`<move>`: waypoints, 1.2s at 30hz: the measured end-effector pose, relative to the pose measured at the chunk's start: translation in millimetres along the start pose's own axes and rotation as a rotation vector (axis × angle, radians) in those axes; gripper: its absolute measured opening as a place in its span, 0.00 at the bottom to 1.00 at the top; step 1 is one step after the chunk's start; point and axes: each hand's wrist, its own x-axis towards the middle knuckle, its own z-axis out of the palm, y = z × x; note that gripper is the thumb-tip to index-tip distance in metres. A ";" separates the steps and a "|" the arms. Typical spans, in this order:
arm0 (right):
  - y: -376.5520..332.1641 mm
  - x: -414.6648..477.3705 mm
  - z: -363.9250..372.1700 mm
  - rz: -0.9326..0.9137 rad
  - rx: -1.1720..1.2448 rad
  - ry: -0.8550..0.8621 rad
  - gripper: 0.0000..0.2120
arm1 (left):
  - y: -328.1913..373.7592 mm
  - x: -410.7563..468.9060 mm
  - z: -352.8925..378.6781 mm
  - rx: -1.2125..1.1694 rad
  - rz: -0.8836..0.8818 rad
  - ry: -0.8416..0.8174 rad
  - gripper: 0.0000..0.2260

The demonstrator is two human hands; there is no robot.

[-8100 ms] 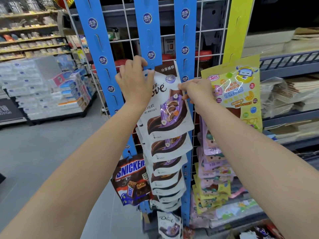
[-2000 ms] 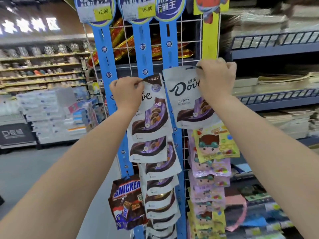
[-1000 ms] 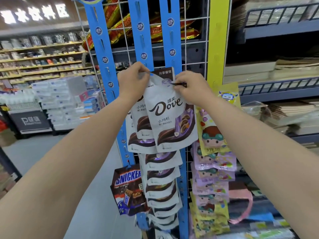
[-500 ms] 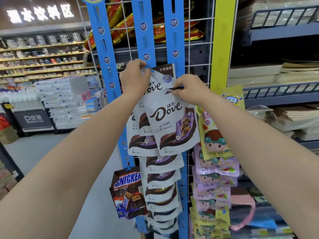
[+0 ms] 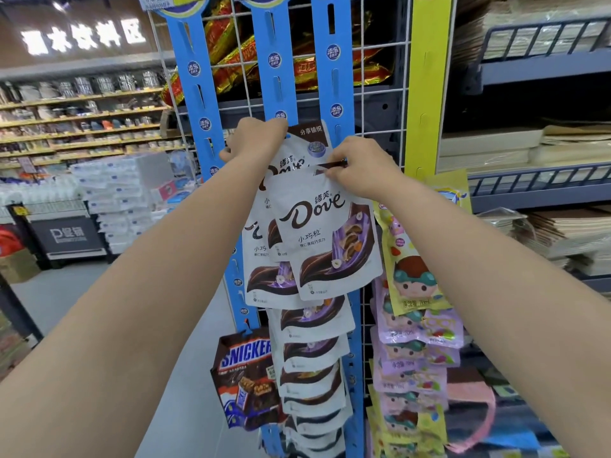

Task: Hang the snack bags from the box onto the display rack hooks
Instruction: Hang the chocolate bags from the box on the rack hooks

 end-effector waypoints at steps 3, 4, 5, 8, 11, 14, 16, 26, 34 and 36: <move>-1.5 -0.7 2.9 -0.001 0.005 0.002 0.09 | 1.6 -0.8 1.3 0.071 0.033 -0.006 0.08; -2.2 -1.1 3.6 0.007 0.013 -0.001 0.09 | 1.7 -1.2 1.3 0.091 0.050 -0.004 0.08; -2.8 -1.2 3.9 0.014 0.019 -0.008 0.10 | 1.4 -1.8 1.1 0.108 0.064 -0.002 0.09; -3.5 -2.0 4.0 0.035 0.036 -0.029 0.10 | -3.0 0.5 0.8 0.142 0.103 0.008 0.11; -4.7 -3.5 3.9 0.046 0.041 -0.043 0.08 | -10.9 5.1 1.6 0.179 0.150 0.044 0.15; -5.1 -5.1 5.2 0.048 0.039 -0.058 0.06 | -20.2 3.5 3.0 0.206 0.200 0.076 0.18; -4.0 -5.6 7.6 0.054 0.027 -0.061 0.07 | -27.9 1.1 2.7 0.216 0.245 0.099 0.19; -4.8 -3.4 5.7 0.081 -0.006 -0.039 0.08 | -48.3 -7.7 -4.0 0.048 0.655 0.116 0.11; -10.6 6.9 1.5 0.100 0.127 -0.003 0.06 | -39.2 -24.4 4.1 0.182 0.751 -0.257 0.11; -11.7 9.9 0.0 0.113 0.148 0.028 0.07 | -35.3 -26.8 4.0 0.179 0.737 -0.202 0.14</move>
